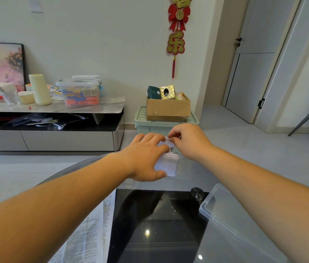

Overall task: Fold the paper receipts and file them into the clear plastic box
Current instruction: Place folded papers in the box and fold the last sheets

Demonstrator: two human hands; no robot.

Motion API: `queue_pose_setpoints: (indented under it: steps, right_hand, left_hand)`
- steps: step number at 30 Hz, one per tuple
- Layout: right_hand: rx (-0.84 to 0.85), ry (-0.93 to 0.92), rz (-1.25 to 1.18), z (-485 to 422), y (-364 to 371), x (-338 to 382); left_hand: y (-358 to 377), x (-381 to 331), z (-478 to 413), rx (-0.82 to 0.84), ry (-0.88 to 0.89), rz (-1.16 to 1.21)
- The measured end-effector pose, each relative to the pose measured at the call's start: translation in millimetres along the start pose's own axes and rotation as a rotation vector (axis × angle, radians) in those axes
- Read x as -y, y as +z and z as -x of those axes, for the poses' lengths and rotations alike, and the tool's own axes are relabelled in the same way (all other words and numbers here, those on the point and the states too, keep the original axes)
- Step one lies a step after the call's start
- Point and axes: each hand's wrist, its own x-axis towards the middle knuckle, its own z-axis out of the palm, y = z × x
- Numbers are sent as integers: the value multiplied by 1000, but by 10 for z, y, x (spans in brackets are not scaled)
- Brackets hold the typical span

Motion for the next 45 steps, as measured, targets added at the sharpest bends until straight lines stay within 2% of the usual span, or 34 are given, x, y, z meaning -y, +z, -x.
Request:
queue_pose_setpoints:
  steps: [8, 14, 19, 24, 28, 33, 36, 39, 45]
  right_hand:
    - [25, -67, -115, 146, -31, -52]
    - [212, -140, 63, 304, -29, -68]
    - [261, -84, 32, 337, -71, -35]
    - [136, -74, -126, 400, -69, -108]
    - [72, -78, -149, 505, -131, -118]
    - [-4, -99, -118, 799, -341, 95]
    - [42, -122, -138, 1157, -414, 311]
    - [185, -115, -181, 1714, -473, 603]
    - [459, -127, -203, 2609, -315, 1051]
  left_hand:
    - [44, -7, 1, -20, -12, -16]
    - [5, -43, -13, 15, -44, 11]
    - [-14, -57, -34, 54, -80, 59]
    - [-64, -57, 42, 11, -89, 91]
    - [-153, -58, 209, -79, -123, 120]
    - [-276, -138, 634, -179, -272, 315]
    - [-291, -245, 1086, -240, -384, 445]
    - [-311, -417, 1730, -150, -456, 472]
    - [-396, -694, 2638, 227, -442, 371]
